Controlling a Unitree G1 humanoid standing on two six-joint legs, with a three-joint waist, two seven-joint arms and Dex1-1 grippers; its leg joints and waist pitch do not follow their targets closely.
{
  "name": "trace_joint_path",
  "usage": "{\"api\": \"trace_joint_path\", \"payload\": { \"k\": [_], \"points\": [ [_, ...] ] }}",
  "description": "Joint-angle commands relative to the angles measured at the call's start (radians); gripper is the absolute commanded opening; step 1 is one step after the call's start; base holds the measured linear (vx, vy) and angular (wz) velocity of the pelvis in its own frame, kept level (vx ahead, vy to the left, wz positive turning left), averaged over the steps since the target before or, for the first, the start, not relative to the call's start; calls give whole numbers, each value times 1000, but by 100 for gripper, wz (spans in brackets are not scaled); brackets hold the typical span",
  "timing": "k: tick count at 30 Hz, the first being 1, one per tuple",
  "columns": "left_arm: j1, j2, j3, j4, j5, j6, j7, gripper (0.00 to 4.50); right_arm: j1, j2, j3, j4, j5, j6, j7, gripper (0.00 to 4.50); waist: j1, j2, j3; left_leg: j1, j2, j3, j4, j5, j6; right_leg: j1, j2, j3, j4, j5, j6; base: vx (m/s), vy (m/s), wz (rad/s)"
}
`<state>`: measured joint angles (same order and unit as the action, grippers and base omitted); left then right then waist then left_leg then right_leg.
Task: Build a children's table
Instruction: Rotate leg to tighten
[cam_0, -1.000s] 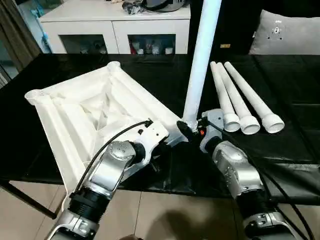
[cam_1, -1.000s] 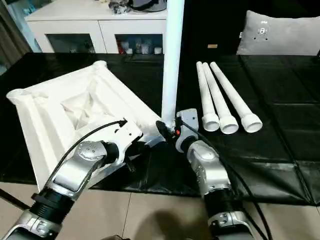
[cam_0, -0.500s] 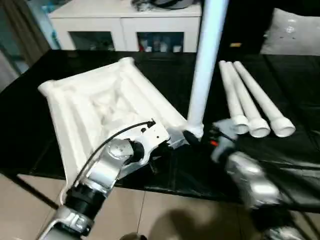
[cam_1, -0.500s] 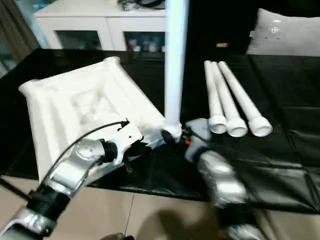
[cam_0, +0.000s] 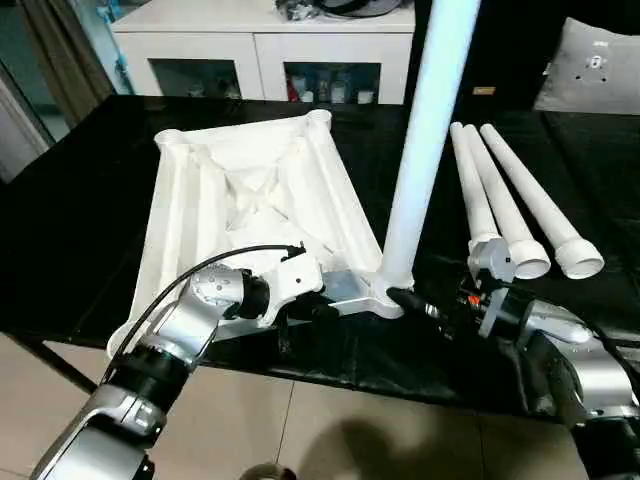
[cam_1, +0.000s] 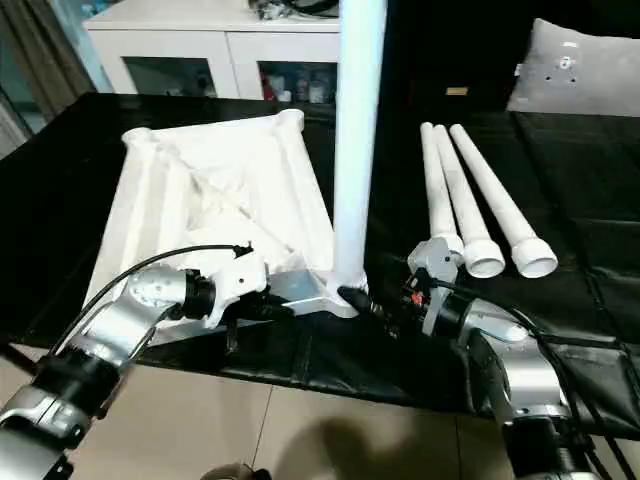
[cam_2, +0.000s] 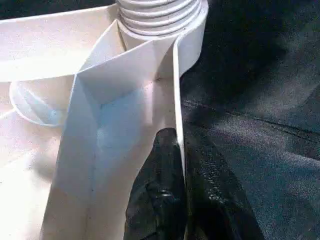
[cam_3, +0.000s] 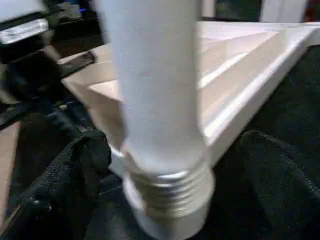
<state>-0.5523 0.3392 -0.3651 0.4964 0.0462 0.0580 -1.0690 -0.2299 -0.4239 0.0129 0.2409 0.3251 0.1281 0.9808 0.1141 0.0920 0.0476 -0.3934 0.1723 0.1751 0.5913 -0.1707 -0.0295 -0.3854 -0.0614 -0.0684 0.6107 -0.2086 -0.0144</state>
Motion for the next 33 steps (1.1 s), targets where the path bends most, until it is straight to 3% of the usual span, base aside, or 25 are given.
{"api": "trace_joint_path", "payload": {
  "k": [1,6,21,27,33],
  "points": [
    [-17,9,28,10,-6,-16,-7,54,10,-6,16,-20,16,16,13,450,3,-24,-66,17,61,-23,-59,-167,91,39,-95,48,-80,-186,-190,0,0,0],
    [-20,6,36,35,-14,-55,-6,94,26,-1,17,-31,19,22,11,450,1,-25,-66,17,60,-24,-60,-170,86,39,-94,47,-82,-207,-182,0,0,0],
    [-26,-31,39,123,-17,-76,5,94,32,1,10,-45,17,31,6,450,1,-22,-66,16,59,-23,-58,-166,90,40,-95,46,-83,-202,-184,0,0,0],
    [-34,-40,41,162,-11,-97,32,31,35,2,10,-47,17,31,3,450,0,-21,-61,21,61,-25,-64,-212,71,38,-96,47,-91,-281,-167,0,0,0],
    [-42,-22,12,194,26,-132,23,3,34,-4,7,-46,21,31,4,450,-4,-21,-61,20,60,-26,-65,-217,68,38,-96,48,-92,-279,-164,0,0,0]
  ]
}}
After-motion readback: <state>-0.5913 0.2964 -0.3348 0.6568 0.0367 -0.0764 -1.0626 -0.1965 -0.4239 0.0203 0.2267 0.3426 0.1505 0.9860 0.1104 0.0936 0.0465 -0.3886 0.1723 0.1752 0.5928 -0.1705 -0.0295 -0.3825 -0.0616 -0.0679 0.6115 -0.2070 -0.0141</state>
